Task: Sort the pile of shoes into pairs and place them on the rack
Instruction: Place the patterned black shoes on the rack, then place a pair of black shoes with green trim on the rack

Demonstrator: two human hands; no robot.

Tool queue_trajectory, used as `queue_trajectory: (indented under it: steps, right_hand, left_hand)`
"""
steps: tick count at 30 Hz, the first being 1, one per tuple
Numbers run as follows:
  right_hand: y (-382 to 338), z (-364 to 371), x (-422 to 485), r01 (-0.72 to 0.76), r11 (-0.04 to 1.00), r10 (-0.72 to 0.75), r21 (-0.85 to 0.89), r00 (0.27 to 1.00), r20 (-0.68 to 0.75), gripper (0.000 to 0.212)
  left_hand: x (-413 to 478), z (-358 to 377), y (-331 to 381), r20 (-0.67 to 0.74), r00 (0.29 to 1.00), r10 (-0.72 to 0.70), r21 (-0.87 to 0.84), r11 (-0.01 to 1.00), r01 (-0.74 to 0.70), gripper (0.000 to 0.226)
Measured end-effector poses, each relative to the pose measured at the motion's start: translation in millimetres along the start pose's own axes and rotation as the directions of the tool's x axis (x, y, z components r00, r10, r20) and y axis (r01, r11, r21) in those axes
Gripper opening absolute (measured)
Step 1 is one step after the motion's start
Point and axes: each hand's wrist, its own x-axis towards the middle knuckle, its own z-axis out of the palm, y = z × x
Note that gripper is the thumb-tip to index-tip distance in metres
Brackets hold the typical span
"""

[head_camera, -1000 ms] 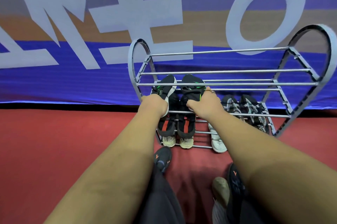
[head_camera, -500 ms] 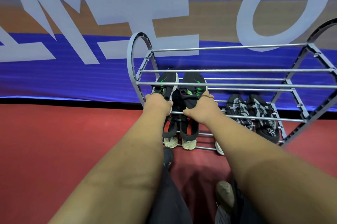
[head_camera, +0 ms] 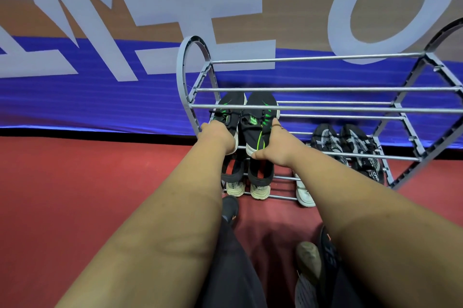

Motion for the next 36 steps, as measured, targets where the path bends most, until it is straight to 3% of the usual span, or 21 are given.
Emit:
queue_trajectory:
  steps: [5, 8, 12, 17, 21, 26, 30, 32, 33, 34, 36]
  right_hand:
    - [-6, 2, -12, -0.046, 0.992, 0.039, -0.119, 0.997, -0.063, 0.130]
    - [-8, 1, -29, -0.066, 0.977, 0.036, -0.202, 0.988, -0.148, 0.110]
    - [-6, -9, -53, -0.053, 0.972, 0.009, -0.228, 0.982, -0.188, 0.068]
    - [5, -18, -88, -0.010, 0.903, -0.047, -0.430, 0.991, -0.122, 0.058]
    - [10, -22, -102, 0.009, 0.929, -0.047, -0.370, 0.994, -0.094, 0.019]
    - [44, 22, -119, 0.067, 0.940, -0.056, -0.335, 0.998, 0.042, 0.024]
    - [117, 79, -118, -0.032, 0.888, 0.156, -0.459, 0.959, 0.235, 0.047]
    - [161, 106, -118, -0.112, 0.876, 0.265, -0.469, 0.924, 0.275, 0.053]
    - [180, 117, -124, -0.162, 0.872, 0.313, -0.461, 0.910, 0.272, 0.049]
    - [200, 127, -131, -0.197, 0.868, 0.347, -0.456, 0.898, 0.272, 0.046]
    - [234, 141, -149, -0.226, 0.859, 0.380, -0.459, 0.882, 0.277, 0.045]
  left_hand:
    - [-13, -12, -13, 0.006, 0.994, 0.112, 0.033, 0.993, -0.112, 0.032]
    - [-22, -23, -30, 0.060, 0.979, 0.195, -0.052, 0.980, -0.192, 0.014]
    - [-44, -38, -58, 0.130, 0.953, 0.273, -0.073, 0.961, -0.266, 0.034]
    - [-63, -24, -80, 0.264, 0.923, 0.280, -0.050, 0.960, -0.277, 0.030]
    - [-80, -8, -78, 0.482, 0.860, 0.170, 0.075, 0.969, -0.234, 0.039]
    - [-84, 48, -76, 0.507, 0.858, 0.083, 0.081, 0.986, -0.144, 0.041]
    - [-79, 130, -91, 0.503, 0.864, 0.028, 0.137, 0.984, -0.112, 0.028]
    - [-77, 177, -100, 0.507, 0.861, -0.038, 0.228, 0.969, -0.092, 0.051]
    - [-79, 199, -102, 0.541, 0.839, -0.055, 0.246, 0.964, -0.096, 0.062]
    - [-84, 219, -100, 0.593, 0.804, -0.043, 0.231, 0.966, -0.119, 0.059]
    - [-98, 261, -89, 0.678, 0.735, 0.033, 0.109, 0.983, -0.145, 0.033]
